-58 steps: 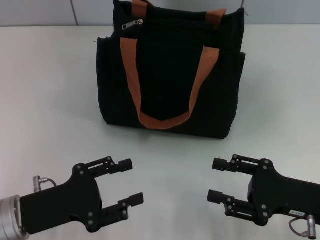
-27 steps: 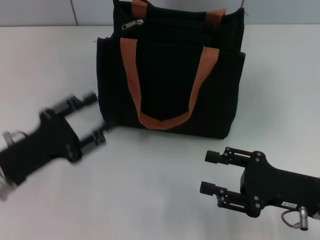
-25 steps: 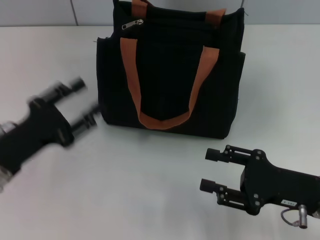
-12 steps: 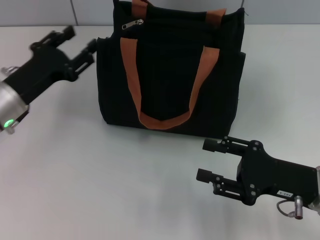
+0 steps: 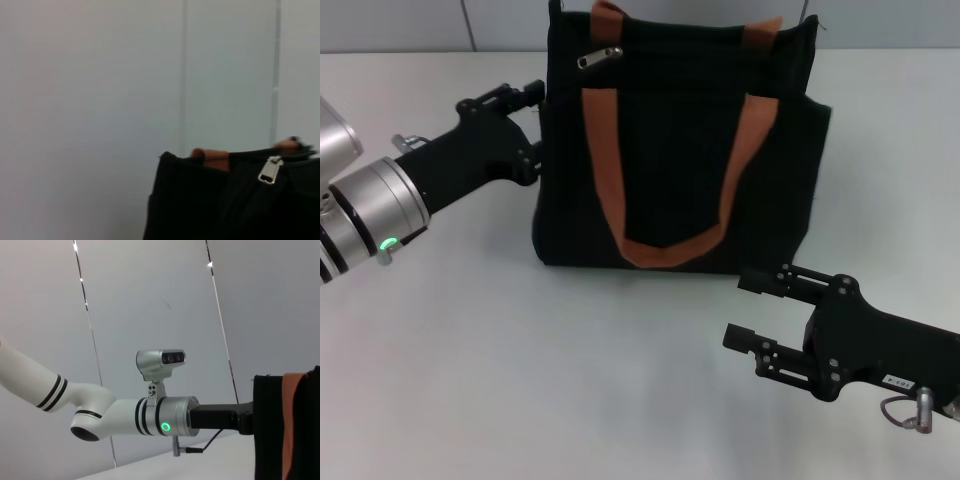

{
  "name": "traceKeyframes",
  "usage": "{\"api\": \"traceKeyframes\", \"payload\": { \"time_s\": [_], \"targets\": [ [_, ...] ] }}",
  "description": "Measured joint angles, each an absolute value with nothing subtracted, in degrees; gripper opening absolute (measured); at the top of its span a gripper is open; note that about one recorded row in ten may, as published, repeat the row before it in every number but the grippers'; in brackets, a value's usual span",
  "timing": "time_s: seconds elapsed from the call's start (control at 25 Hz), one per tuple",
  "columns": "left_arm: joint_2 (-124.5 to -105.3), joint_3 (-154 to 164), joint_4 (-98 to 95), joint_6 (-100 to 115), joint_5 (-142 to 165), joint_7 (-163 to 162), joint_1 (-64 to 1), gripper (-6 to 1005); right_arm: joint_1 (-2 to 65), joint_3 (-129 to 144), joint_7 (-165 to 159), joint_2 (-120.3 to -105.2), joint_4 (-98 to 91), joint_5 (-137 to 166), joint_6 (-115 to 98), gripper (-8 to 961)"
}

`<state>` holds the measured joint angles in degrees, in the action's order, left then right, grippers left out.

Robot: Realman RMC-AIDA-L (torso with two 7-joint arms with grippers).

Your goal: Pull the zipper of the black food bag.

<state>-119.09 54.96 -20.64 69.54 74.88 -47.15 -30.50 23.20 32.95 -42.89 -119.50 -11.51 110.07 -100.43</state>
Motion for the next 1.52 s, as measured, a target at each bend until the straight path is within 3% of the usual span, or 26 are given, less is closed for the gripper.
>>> {"api": "traceKeyframes", "payload": {
  "time_s": [1.4,1.52],
  "targets": [
    [-119.18,58.04,-22.27,76.06,72.94,-44.46,-29.44,582,26.37,32.87,-42.92,-119.53,-11.51,108.66,-96.33,636],
    [-119.18,58.10,-22.24,76.32,72.94,-44.84,-29.41,501,26.37,32.87,-42.92,-119.53,-11.51,108.63,-96.05,636]
  ]
}}
